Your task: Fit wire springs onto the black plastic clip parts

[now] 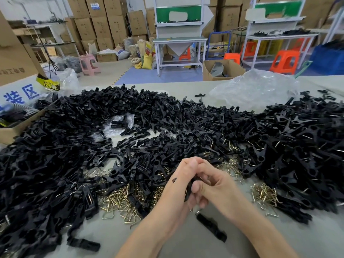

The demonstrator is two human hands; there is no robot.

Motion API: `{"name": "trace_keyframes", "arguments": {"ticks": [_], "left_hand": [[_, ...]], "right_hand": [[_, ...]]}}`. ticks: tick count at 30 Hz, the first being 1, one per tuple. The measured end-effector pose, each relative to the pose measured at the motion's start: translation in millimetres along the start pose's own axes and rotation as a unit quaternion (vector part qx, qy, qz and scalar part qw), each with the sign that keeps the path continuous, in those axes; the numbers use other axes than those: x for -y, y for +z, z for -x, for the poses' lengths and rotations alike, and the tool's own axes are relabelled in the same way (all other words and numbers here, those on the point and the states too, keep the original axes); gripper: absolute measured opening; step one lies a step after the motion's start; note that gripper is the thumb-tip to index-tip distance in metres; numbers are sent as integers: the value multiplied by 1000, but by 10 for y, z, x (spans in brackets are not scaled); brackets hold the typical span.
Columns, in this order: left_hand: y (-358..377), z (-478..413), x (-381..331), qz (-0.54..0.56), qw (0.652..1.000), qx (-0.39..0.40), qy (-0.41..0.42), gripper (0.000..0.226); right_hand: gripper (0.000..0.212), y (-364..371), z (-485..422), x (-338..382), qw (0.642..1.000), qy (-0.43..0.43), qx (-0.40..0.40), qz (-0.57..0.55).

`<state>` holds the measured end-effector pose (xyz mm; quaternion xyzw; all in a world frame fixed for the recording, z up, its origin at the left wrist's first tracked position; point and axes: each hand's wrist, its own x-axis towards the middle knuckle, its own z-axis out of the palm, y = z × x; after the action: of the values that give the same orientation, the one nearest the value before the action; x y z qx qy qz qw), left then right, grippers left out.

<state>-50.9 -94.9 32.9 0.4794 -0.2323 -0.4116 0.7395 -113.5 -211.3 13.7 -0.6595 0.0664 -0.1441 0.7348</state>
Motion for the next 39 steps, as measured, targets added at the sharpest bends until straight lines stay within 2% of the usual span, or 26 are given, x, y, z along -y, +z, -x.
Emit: {"name": "trace_keyframes", "arguments": {"ticks": [2,4,6,8,10,13,18,20,24,27,29,33,36,39], "left_hand": [[-7,19,-13,4,1000,25,1,66],[-24,46,-19,13,999,34,-4,63],[-34,51,-31,13,1000,20,-17,55],[-25,29,-41,7,999,-9,-38,47],[-21,-16,-29,-5,997,-54,-57,47],[-53,-73,-1,-43,994,-89,-52,54],[-143,-115,17,-96,990,-101,-22,66],[-135,-101,30,-140,985,-101,-7,66],[-83,-76,49,-189,975,-112,11,60],[-87,-71,55,-211,973,-89,21,59],[-117,-68,25,-212,975,-61,11,49],[-185,-46,-75,-148,987,22,-55,32],[-260,-6,-112,-109,986,99,-84,41],[-304,15,-138,-114,976,146,-111,56]], "right_hand": [[58,-12,4,12,1000,9,9,-8],[68,-13,15,18,1000,4,27,-11],[54,-14,20,4,999,-14,33,3],[30,-22,19,-31,998,-33,18,41],[20,-35,17,-59,996,-48,18,69],[26,-59,18,-62,993,-56,30,95],[32,-113,-7,-47,981,-34,67,179],[28,-126,-3,-57,977,-31,72,197],[34,-122,-2,-83,966,-44,64,247],[37,-136,21,-84,950,-80,54,296],[40,-146,37,-65,945,-100,34,310],[36,-167,49,-51,961,-86,24,261],[29,-166,55,-41,962,-84,43,258],[33,-164,63,-4,958,-86,49,270]]}}
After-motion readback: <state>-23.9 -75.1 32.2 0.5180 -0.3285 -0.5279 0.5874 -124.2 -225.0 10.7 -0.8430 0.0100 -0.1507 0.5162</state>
